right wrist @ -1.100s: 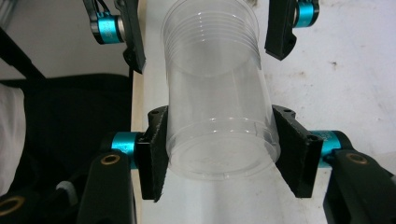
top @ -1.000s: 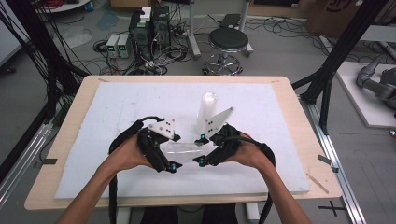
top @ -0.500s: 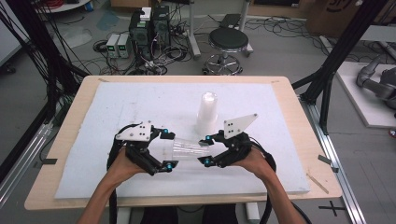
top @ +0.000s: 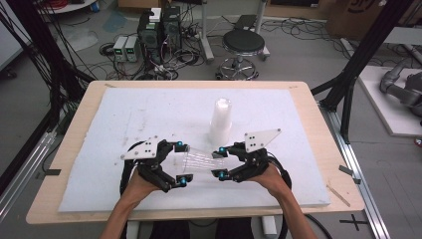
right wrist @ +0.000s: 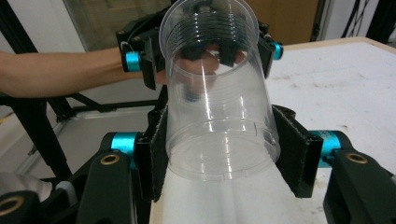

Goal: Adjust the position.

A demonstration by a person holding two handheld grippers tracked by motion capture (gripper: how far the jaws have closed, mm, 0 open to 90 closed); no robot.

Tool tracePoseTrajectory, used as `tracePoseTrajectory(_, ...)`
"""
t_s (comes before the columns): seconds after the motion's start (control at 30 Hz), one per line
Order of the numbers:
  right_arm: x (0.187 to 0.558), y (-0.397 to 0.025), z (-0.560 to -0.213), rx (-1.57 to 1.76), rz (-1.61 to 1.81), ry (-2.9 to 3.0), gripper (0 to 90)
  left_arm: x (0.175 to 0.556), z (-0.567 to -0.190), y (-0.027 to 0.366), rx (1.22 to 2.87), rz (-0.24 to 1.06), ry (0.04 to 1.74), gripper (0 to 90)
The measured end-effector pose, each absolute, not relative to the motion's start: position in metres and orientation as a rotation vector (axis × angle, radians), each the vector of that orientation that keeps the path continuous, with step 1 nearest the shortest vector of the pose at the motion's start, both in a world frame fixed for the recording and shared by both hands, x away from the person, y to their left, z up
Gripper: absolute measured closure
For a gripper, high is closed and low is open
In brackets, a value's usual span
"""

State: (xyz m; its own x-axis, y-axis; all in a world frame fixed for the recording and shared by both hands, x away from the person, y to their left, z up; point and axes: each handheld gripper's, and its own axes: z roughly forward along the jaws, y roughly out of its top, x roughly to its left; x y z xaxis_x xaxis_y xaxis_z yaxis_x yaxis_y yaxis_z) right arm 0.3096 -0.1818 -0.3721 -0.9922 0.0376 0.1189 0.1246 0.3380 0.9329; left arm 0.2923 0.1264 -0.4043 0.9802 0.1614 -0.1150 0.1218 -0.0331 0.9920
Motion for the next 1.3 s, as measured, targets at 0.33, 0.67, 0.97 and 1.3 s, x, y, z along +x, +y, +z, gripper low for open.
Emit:
tracePoseTrajectory(0.33, 0.309, -0.182, -0.376, -0.136, -1.810, -2.463, 42.6, 0.294, -0.401, 0.112, 1.588, 0.011, 0.196, 6.8)
tracePoseTrajectory(0.67, 0.309, -0.181, -0.377, -0.104, -1.824, -2.453, 42.6, 0.295, -0.399, 0.109, 1.567, -0.015, 0.160, 19.3)
tracePoseTrajectory(0.97, 0.308, -0.180, -0.378, -0.091, -1.818, -2.449, 42.6, 0.294, -0.399, 0.111, 1.552, -0.019, 0.147, 28.9)
tracePoseTrajectory(1.3, 0.308, -0.179, -0.378, -0.083, -1.809, -2.460, 42.5, 0.294, -0.399, 0.112, 1.559, -0.015, 0.147, 30.9)
